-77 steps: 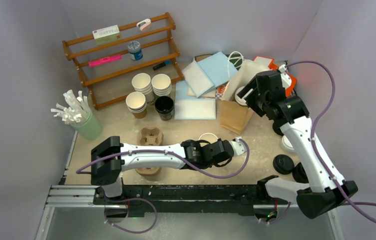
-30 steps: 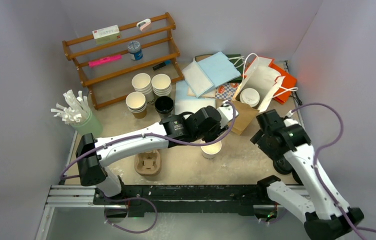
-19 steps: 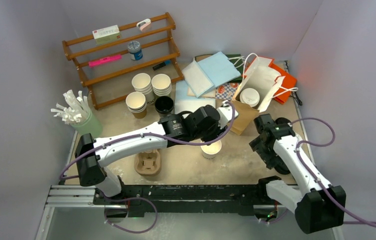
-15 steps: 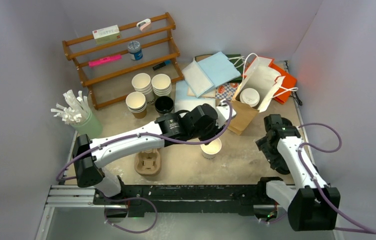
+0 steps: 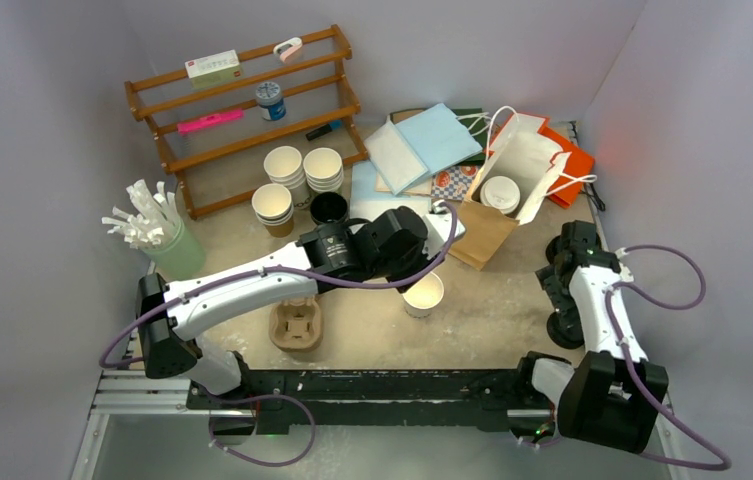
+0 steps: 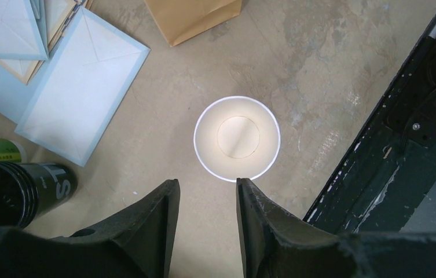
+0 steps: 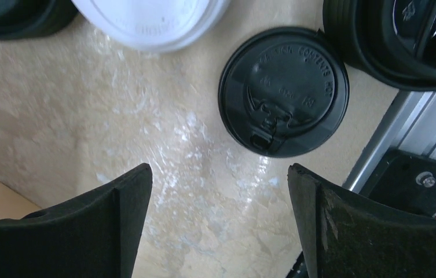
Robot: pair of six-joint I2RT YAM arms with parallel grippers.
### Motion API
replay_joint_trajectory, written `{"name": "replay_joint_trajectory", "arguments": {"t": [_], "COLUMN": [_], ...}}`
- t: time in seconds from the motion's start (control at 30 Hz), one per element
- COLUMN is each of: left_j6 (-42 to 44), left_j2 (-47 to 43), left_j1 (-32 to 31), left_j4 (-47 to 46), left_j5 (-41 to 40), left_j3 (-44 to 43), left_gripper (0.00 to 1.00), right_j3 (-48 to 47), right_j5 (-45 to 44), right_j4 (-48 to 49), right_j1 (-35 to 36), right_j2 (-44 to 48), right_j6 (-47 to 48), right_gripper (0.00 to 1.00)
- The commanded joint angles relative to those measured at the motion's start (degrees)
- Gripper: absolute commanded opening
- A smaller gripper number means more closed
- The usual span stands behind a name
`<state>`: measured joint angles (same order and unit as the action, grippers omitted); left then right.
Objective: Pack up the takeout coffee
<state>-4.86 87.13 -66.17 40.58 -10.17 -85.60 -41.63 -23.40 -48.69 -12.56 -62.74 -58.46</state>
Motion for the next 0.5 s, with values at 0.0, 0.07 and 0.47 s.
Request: {"name": "replay_joint_trajectory", "arguments": {"t": [0.0, 0.07, 0.47], "left_j6": [0.22, -0.69, -2.52], "left_j2": [-0.62, -0.33, 1.05], "left_j1": [0.25, 0.25, 0.26], "left_j4": [1.14, 1.38, 2.94], "left_j5": [1.80, 2.84, 3.57], "left_j3": [-3.64, -3.78, -4.59], "left_gripper": [0.42, 0.42, 0.41], "right_j3": [-0.81, -1.05, 1.84], "right_j5": [2.46, 4.70, 11.00], "right_j4": [6.16, 8.07, 16.03], "right_j1": [-4.97, -7.05, -12.56], "right_j2": [-1.58, -3.41, -6.57], "right_j6": [5.82, 8.44, 13.77], "right_gripper": [0.88, 0.87, 0.76]}}
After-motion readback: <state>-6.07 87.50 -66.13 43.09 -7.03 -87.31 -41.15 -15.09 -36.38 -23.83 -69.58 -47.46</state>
